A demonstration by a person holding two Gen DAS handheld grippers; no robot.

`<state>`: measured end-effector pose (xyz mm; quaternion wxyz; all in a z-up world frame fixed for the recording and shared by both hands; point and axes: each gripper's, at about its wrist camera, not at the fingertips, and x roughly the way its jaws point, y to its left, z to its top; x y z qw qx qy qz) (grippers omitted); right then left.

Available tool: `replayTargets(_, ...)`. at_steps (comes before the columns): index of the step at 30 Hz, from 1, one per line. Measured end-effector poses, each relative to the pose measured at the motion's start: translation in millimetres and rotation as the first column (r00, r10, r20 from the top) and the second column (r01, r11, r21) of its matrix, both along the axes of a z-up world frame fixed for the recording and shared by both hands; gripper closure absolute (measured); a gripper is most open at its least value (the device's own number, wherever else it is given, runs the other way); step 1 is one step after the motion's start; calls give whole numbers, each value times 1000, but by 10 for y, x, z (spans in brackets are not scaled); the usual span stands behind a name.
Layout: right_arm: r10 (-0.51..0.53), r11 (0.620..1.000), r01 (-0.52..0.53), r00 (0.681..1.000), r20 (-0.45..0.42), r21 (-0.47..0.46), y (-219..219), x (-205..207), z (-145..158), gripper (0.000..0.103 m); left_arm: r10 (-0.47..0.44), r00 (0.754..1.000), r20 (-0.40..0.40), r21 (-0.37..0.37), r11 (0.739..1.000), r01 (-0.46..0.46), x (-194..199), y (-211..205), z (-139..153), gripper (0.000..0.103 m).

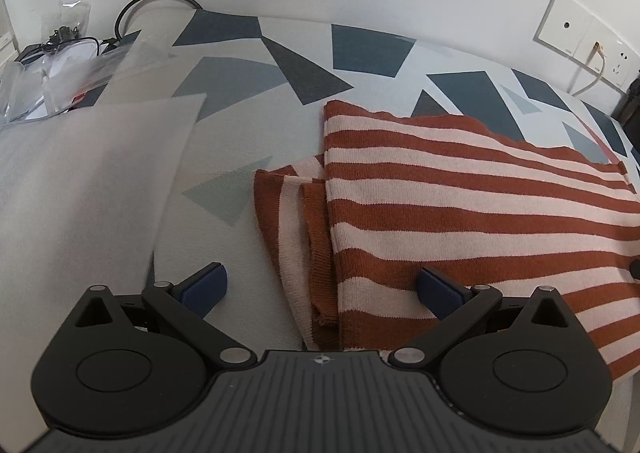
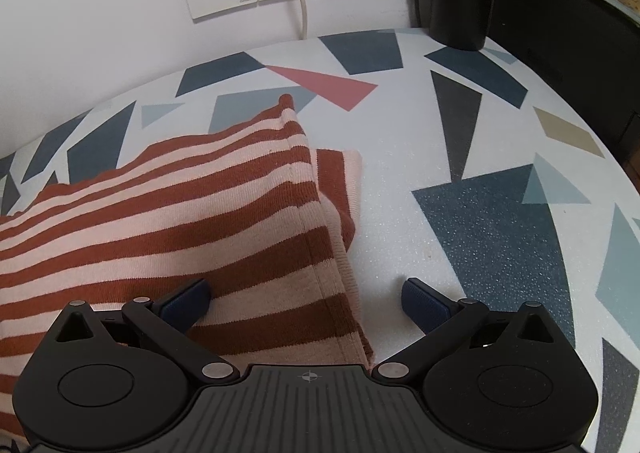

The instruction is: Fold clothes

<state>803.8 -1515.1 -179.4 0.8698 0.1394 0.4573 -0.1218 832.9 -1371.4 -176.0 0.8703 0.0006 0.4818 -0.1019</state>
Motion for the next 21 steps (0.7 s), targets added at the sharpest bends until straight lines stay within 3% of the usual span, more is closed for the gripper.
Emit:
replayTargets(8,61,997,-61,998,3,37,-95,-33,26,1,16,1000,-13,11,1000,-16,1,-37,11,0)
replayTargets(15,6,995,-7,1000,13,96,-365,-71,43,1,-24,1000,-9,2,1000,24,-9,4,7,0)
replayTargets(21,148,988,-148,989,11,45,-188,-22,41,6,-38,999,-9,-6,999,38,-4,43,3,0)
